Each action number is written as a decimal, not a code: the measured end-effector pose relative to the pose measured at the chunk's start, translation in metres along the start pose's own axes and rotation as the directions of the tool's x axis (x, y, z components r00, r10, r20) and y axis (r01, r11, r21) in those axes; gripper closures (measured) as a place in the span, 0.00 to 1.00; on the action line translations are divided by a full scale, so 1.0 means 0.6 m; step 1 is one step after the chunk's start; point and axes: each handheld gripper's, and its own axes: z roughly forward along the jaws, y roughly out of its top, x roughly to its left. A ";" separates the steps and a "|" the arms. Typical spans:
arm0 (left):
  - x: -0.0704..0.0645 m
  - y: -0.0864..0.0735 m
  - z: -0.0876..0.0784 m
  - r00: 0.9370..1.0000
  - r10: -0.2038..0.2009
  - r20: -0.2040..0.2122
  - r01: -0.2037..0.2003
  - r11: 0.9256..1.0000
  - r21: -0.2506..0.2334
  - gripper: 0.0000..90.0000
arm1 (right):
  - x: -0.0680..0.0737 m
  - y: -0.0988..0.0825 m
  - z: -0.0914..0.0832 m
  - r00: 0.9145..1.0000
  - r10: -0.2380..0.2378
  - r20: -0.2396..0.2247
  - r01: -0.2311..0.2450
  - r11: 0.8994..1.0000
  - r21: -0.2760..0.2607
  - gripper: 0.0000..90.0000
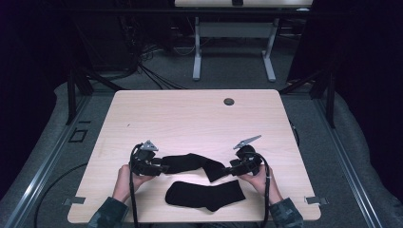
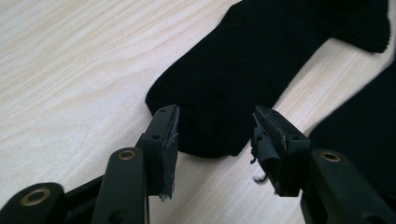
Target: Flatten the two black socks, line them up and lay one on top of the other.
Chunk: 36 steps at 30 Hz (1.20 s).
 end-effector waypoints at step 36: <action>0.005 -0.001 0.030 0.997 -0.037 0.069 0.034 0.999 0.034 0.98 | 0.032 0.046 -0.031 0.883 -0.268 0.386 0.319 0.945 -0.074 0.95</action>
